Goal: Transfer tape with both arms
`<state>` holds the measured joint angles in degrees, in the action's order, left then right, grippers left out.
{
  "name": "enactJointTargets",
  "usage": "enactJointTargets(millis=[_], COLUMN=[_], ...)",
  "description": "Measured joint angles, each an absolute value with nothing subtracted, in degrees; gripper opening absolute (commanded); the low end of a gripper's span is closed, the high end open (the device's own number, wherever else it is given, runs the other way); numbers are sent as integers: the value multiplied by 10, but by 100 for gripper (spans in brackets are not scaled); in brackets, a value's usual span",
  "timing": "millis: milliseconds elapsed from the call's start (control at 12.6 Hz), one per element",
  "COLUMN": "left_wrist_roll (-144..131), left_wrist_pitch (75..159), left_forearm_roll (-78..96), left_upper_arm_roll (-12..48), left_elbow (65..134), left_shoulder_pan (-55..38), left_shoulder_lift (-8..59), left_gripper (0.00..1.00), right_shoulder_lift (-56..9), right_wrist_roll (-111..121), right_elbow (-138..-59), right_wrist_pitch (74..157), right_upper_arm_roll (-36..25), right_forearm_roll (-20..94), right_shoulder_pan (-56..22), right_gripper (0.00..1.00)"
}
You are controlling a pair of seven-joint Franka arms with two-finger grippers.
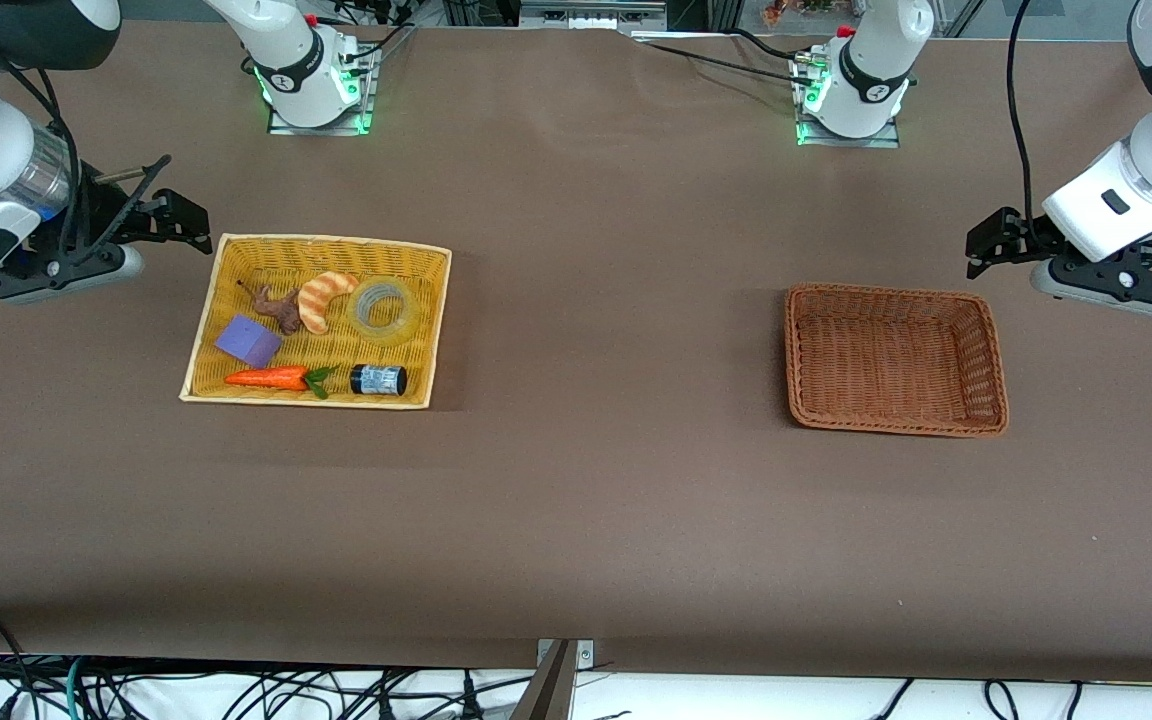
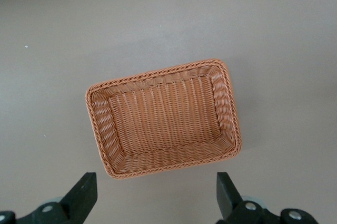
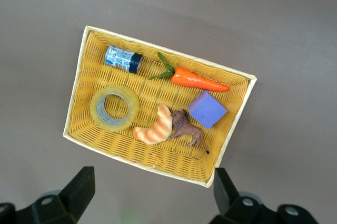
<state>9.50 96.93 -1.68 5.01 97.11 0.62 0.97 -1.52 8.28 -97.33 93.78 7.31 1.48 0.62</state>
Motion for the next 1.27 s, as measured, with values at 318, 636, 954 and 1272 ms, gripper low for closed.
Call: enactJointTargets(millis=[318,636,954,1272], left_wrist_roll=[95,95,95,95], left_wrist_pitch=[969,969,969,969], left_forearm_roll=[-17,-17,-17,-17], left_upper_arm_roll=[50,50,50,50], left_elbow=[971,971,971,971], left_shoulder_pan=[6,6,6,5], left_shoulder_lift=[10,10,10,10], left_gripper=[100,100,100,100], right_shoulder_lift=[-15,-15,-15,-15], right_wrist_roll=[83,83,83,83], right_elbow=[-973,-973,-972,-971], right_wrist_pitch=[925,924,924,924], right_upper_arm_roll=[74,74,74,74], right_forearm_roll=[15,15,15,15], right_shoulder_pan=[6,6,6,6], right_gripper=[100,100,100,100])
